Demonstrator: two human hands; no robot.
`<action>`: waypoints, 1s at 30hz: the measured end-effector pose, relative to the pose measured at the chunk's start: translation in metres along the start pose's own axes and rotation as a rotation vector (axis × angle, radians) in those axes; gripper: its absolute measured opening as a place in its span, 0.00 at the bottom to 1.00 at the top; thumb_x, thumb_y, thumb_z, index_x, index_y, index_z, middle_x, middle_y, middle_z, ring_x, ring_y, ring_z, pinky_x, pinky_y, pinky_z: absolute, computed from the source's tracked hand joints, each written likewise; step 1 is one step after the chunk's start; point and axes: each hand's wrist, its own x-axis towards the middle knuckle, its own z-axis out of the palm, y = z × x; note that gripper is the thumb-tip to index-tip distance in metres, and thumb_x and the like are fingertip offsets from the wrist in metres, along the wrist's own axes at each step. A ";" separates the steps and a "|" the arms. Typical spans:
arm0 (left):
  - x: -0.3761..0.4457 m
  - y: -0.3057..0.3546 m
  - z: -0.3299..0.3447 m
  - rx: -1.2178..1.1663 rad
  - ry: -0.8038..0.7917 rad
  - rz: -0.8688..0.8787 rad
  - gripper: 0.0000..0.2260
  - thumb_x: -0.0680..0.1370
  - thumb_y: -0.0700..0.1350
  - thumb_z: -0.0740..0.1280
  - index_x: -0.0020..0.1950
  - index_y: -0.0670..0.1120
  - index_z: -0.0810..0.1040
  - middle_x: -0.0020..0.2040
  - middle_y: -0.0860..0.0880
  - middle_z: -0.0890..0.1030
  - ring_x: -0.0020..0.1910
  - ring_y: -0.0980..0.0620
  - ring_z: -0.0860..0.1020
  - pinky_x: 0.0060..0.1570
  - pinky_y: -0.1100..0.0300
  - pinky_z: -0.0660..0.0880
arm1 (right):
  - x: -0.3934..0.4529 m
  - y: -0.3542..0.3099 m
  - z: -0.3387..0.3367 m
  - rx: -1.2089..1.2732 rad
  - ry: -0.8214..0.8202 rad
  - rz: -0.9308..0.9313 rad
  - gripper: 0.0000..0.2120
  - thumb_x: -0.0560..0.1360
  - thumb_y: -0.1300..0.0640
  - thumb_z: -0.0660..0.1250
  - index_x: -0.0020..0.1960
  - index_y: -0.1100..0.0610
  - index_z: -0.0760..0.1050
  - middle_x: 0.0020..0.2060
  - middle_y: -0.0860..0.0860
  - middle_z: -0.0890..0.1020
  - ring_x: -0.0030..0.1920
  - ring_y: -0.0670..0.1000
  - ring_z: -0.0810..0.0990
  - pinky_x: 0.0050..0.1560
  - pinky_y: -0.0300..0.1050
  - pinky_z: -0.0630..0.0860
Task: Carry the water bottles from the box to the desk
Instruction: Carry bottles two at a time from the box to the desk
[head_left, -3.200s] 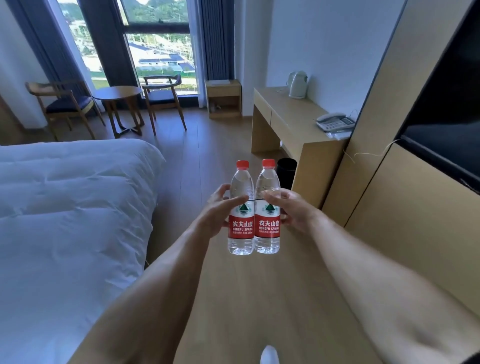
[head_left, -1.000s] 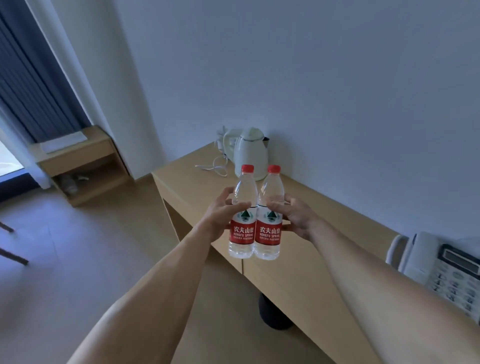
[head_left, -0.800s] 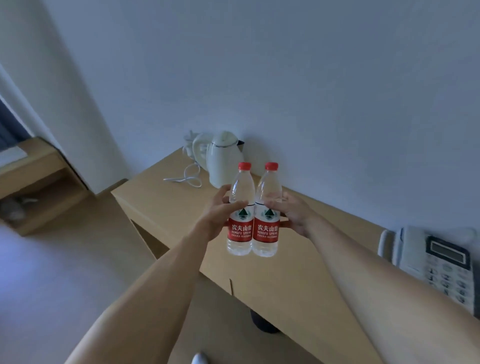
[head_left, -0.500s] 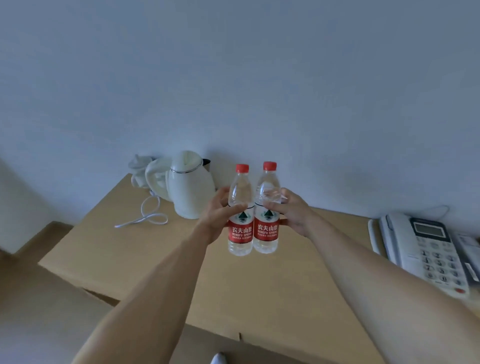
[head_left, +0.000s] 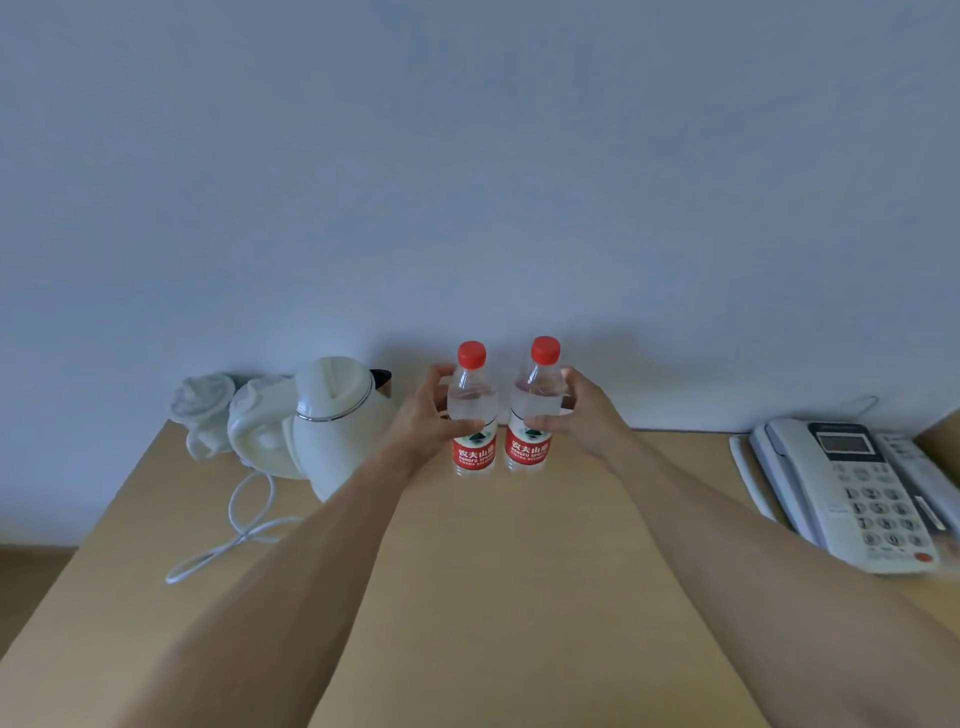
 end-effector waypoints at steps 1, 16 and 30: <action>0.004 0.001 -0.001 0.028 0.012 0.010 0.31 0.70 0.35 0.78 0.68 0.48 0.70 0.59 0.48 0.84 0.58 0.47 0.82 0.61 0.43 0.78 | 0.002 0.000 0.000 -0.018 0.017 -0.016 0.28 0.68 0.60 0.80 0.63 0.53 0.71 0.60 0.45 0.78 0.60 0.48 0.77 0.56 0.46 0.75; 0.023 0.001 0.005 0.212 0.065 0.043 0.30 0.68 0.38 0.79 0.65 0.52 0.70 0.58 0.53 0.79 0.54 0.60 0.79 0.46 0.66 0.77 | 0.018 0.013 -0.008 -0.178 0.039 -0.053 0.30 0.66 0.60 0.80 0.65 0.54 0.73 0.56 0.46 0.79 0.57 0.49 0.78 0.50 0.41 0.71; 0.009 0.037 0.004 0.641 0.265 0.320 0.30 0.68 0.46 0.80 0.67 0.53 0.73 0.56 0.54 0.79 0.52 0.55 0.78 0.48 0.58 0.76 | 0.009 -0.014 -0.023 -0.300 0.128 -0.239 0.24 0.65 0.58 0.80 0.57 0.48 0.75 0.49 0.44 0.80 0.50 0.45 0.78 0.47 0.34 0.72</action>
